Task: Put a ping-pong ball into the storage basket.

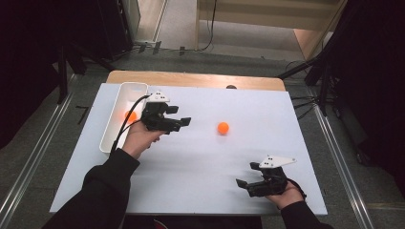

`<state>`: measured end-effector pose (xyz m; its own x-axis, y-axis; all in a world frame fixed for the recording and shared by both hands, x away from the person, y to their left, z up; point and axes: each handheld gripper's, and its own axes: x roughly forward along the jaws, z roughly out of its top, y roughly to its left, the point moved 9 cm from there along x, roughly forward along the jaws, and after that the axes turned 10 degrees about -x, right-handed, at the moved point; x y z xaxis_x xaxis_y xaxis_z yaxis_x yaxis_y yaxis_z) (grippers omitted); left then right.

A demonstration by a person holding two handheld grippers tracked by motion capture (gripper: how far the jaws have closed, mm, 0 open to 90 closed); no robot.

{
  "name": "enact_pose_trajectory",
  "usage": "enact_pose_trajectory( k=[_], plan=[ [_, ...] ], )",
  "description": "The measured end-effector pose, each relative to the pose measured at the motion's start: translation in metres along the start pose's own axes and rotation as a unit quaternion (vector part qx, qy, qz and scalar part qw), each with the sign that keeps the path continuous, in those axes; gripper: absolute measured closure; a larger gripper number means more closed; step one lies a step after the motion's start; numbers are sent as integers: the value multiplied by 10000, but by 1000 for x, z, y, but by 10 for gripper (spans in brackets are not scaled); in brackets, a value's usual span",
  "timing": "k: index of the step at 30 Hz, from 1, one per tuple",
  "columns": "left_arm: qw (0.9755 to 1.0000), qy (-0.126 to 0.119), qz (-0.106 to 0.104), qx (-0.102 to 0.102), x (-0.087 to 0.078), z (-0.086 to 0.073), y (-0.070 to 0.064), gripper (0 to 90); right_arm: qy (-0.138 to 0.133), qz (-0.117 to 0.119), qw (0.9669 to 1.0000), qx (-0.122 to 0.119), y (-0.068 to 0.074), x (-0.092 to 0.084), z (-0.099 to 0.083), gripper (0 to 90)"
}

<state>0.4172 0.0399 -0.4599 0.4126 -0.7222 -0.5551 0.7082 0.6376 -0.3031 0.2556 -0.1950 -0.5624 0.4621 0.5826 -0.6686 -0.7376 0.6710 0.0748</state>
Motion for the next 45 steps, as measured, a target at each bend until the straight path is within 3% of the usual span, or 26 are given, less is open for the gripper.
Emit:
enact_pose_trajectory(
  k=[9,13,14,15,16,18,29,45],
  plan=[
    [9998,79,-89,150,14,-3,-12,282,-3,-43,10000,18,0,-2,-2,118],
    [9999,13,-85,149,19,-2,-12,237,-2,-40,10000,28,0,-2,-2,118],
    [9998,-42,19,168,20,-1,-10,158,-6,-33,10000,29,0,-2,-2,118],
    [9998,-43,48,187,21,-1,-10,24,-5,-34,10000,30,0,-2,-2,118],
    [9999,-42,-41,154,22,-1,-11,0,0,-32,10000,20,0,-2,-2,118],
    [9998,20,-170,104,23,-2,-13,0,11,-42,10000,15,0,-2,-2,118],
    [9997,134,-148,145,35,-4,-15,10,-1,-14,10000,5,0,-1,-1,118],
    [9995,130,-259,156,57,6,-27,10,13,29,10000,-2,2,0,0,118]
  ],
)
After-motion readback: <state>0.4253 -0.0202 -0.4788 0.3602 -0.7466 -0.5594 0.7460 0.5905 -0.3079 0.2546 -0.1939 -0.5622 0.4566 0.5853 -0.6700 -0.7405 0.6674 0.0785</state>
